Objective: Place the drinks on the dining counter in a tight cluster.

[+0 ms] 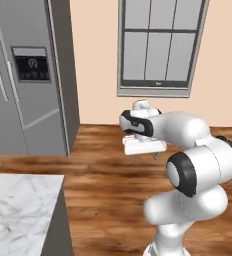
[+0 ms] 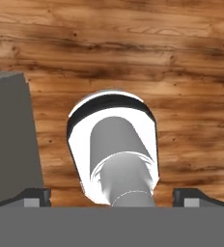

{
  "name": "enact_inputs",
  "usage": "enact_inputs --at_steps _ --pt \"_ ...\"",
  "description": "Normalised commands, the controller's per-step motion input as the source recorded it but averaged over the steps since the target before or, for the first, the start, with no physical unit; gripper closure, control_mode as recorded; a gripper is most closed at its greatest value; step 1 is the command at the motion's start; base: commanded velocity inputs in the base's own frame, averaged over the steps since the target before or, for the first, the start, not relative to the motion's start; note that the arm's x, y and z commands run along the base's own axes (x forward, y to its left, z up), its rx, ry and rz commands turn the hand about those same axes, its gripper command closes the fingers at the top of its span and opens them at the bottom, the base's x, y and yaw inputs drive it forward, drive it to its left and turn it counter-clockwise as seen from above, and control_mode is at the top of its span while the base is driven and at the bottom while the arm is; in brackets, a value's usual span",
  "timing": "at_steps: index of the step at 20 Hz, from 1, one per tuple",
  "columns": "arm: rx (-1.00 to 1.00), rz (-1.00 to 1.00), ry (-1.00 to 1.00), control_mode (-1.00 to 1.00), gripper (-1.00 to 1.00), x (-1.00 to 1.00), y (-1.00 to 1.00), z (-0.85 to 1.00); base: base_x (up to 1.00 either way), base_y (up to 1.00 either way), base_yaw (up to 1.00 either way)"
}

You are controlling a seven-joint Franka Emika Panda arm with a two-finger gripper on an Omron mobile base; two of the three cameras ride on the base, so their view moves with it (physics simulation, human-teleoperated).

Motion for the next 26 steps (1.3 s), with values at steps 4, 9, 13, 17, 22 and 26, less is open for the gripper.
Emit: enact_inputs --at_steps 4,9,13,17,22,26 --pt "0.00 0.00 0.00 1.00 -1.00 0.00 0.00 0.00 0.77 -0.17 0.32" --pt "0.00 0.00 0.00 1.00 -1.00 0.00 0.00 0.00 0.77 -0.16 0.33" --pt "0.00 0.00 0.00 1.00 -1.00 0.00 0.00 0.00 0.77 -0.15 0.34" --pt "0.00 0.00 0.00 1.00 -1.00 0.00 0.00 0.00 0.76 -0.14 0.36" --pt "0.00 0.00 0.00 1.00 -1.00 0.00 0.00 0.00 0.71 -0.13 0.44" --pt "0.00 0.00 0.00 1.00 -1.00 0.00 0.00 0.00 0.62 -0.11 0.54"
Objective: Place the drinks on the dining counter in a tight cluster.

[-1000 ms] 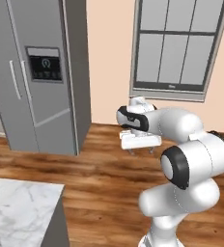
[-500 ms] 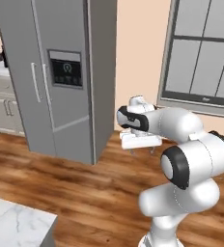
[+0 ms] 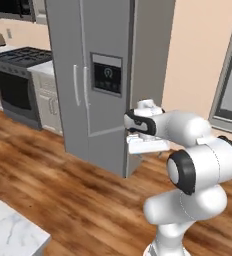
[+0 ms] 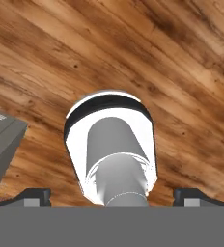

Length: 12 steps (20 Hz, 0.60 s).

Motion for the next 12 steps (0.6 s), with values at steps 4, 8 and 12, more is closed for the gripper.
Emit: enact_inputs --at_steps 4,8,12 --pt "0.00 0.00 0.00 1.00 -1.00 0.00 0.00 0.00 0.55 -0.07 0.64" --pt "0.00 0.00 0.00 1.00 -1.00 0.00 0.00 0.00 0.66 -0.07 0.49" --pt "0.00 0.00 0.00 1.00 -1.00 0.00 0.00 0.00 0.85 -0.10 0.23"
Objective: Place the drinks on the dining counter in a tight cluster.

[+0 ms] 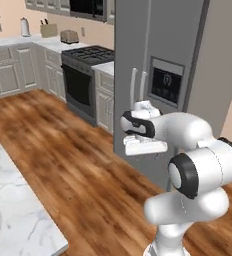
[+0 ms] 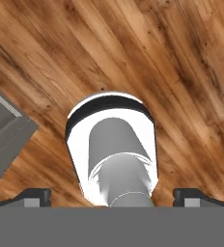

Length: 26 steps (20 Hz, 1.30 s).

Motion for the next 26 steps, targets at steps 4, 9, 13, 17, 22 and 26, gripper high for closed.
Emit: enact_inputs --at_steps 4,9,13,17,22,26 --pt "0.00 0.00 0.00 1.00 -1.00 0.00 0.00 0.00 0.87 -0.11 0.17" --pt "0.00 0.00 0.00 1.00 -1.00 0.00 0.00 0.00 0.89 -0.09 0.16" --pt "0.00 0.00 0.00 1.00 -1.00 0.00 0.00 0.00 0.94 -0.01 0.11" --pt "0.00 0.00 0.00 1.00 -1.00 0.00 0.00 0.00 0.94 0.00 0.06" --pt "0.00 0.00 0.00 1.00 -1.00 0.00 0.00 0.00 0.94 0.00 0.04" --pt "0.00 0.00 0.00 1.00 -1.00 0.00 0.00 0.00 0.94 0.00 0.02"
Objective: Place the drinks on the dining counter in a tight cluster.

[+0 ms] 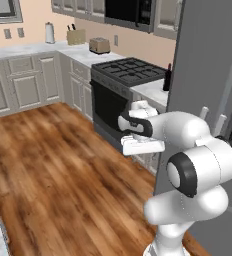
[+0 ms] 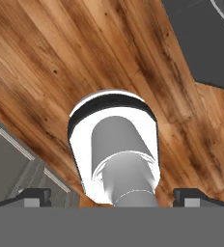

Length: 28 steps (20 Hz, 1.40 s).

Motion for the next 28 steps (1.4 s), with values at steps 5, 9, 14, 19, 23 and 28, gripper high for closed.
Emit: enact_inputs --at_steps 5,9,14,19,23,28 --pt "0.00 0.00 0.00 1.00 -1.00 0.00 0.00 0.00 0.94 0.00 0.00" --pt "0.00 0.00 0.00 1.00 -1.00 0.00 0.00 0.00 0.94 0.00 -0.04" --pt "0.00 0.00 0.00 1.00 -1.00 0.00 0.00 0.00 0.87 0.01 -0.15" --pt "0.00 0.00 0.00 1.00 -1.00 0.00 0.00 0.00 0.65 0.09 -0.40" --pt "0.00 0.00 0.00 1.00 -1.00 0.00 0.00 0.00 0.59 0.14 -0.48" --pt "0.00 0.00 0.00 1.00 -1.00 0.00 0.00 0.00 0.55 0.23 -0.55"
